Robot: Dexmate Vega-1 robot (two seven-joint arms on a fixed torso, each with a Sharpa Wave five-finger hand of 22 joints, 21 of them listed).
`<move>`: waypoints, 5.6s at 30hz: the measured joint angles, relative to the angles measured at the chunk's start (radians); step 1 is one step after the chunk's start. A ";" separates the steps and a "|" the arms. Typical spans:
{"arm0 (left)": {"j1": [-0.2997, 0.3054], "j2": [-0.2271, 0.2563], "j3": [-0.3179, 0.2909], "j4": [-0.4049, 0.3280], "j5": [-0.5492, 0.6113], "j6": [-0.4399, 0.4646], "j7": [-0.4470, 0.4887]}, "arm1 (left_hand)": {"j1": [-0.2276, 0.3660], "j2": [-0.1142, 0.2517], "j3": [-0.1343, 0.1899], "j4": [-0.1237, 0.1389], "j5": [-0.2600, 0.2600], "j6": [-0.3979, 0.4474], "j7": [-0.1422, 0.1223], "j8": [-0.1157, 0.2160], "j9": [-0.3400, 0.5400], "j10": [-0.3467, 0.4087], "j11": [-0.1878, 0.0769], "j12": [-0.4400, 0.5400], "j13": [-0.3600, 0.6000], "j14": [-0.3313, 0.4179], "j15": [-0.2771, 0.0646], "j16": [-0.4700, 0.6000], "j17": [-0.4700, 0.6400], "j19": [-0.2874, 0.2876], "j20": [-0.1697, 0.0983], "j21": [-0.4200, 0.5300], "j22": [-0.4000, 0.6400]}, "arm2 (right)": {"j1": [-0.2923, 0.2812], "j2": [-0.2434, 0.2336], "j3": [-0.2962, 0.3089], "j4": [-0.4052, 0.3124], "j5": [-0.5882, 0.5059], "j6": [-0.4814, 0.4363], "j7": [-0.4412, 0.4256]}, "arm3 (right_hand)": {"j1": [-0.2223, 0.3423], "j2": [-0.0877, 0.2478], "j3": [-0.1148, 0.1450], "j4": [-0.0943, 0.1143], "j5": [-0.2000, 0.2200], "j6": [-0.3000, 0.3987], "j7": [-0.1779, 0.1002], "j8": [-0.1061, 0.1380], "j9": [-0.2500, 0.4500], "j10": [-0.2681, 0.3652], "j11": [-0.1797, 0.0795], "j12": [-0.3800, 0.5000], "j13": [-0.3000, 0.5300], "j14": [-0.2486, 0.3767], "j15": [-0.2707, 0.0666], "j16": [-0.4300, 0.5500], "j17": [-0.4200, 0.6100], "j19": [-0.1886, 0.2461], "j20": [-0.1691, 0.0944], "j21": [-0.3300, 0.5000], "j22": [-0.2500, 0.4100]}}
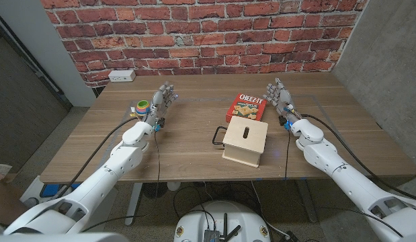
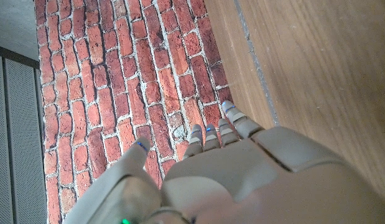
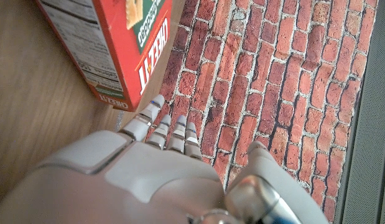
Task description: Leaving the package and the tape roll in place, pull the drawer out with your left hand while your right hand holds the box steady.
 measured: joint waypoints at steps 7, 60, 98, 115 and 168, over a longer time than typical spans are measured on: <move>0.006 0.005 -0.010 -0.005 0.001 -0.013 0.005 | 0.000 0.000 0.006 -0.006 0.000 0.002 0.002 0.000 0.000 0.005 0.005 0.000 0.000 0.000 0.000 0.000 0.000 0.003 -0.003 0.000 0.000 | 0.027 0.012 -0.013 0.030 -0.008 0.004 0.020 | 0.000 0.000 0.000 0.000 0.000 0.000 0.000 0.000 0.000 0.004 -0.004 0.000 0.000 0.000 0.000 0.000 -0.003 0.000 0.000 0.000 0.000; 0.020 0.155 0.009 -0.169 0.113 0.006 -0.046 | 0.198 0.033 0.114 -0.292 -0.034 0.169 -0.083 0.015 0.000 0.177 -0.084 0.015 0.000 0.139 -0.066 -0.001 -0.003 0.084 -0.002 -0.008 0.000 | -0.092 -0.089 0.009 -0.193 -0.085 -0.026 -0.102 | 0.000 0.000 0.008 -0.001 0.008 0.000 0.000 0.000 0.000 0.007 0.000 0.000 0.000 0.005 -0.005 0.000 -0.017 0.000 0.000 -0.001 0.000; -0.139 0.339 0.090 -0.277 0.227 0.066 -0.368 | 0.439 0.007 0.159 -0.319 -0.034 0.285 -0.189 0.016 0.004 0.294 -0.178 0.007 -0.001 0.267 -0.070 -0.001 -0.003 0.121 -0.003 -0.008 0.000 | -0.124 -0.111 0.019 -0.239 -0.117 -0.036 -0.143 | 0.000 0.000 0.016 -0.001 0.014 0.007 -0.007 0.000 -0.001 0.016 -0.002 0.000 0.000 0.011 -0.011 0.000 -0.031 0.003 -0.004 0.006 0.000; -0.258 0.397 0.151 -0.271 0.336 0.039 -0.554 | 0.584 -0.026 0.171 -0.323 -0.034 0.266 -0.227 0.008 0.004 0.288 -0.192 0.000 -0.001 0.250 -0.072 -0.001 -0.003 0.088 -0.004 -0.015 -0.001 | -0.137 -0.100 0.010 -0.268 -0.163 -0.038 -0.204 | 0.004 0.004 0.020 -0.004 0.014 0.007 -0.007 0.000 -0.001 0.016 -0.002 0.000 -0.001 0.016 -0.016 0.000 -0.033 0.003 -0.004 0.006 0.000; -0.624 0.276 0.321 0.067 0.974 -0.764 -0.634 | 0.819 -0.111 0.105 -0.307 -0.042 0.270 -0.279 0.015 0.009 0.305 -0.253 -0.004 -0.001 0.247 -0.068 -0.001 -0.002 0.096 -0.003 -0.008 0.001 | -0.260 -0.107 0.041 -0.427 -0.284 -0.065 -0.379 | 0.005 0.005 0.028 -0.004 0.014 0.013 -0.002 0.000 -0.001 0.032 0.004 0.000 -0.001 0.033 -0.010 0.000 -0.045 0.018 0.004 0.006 -0.001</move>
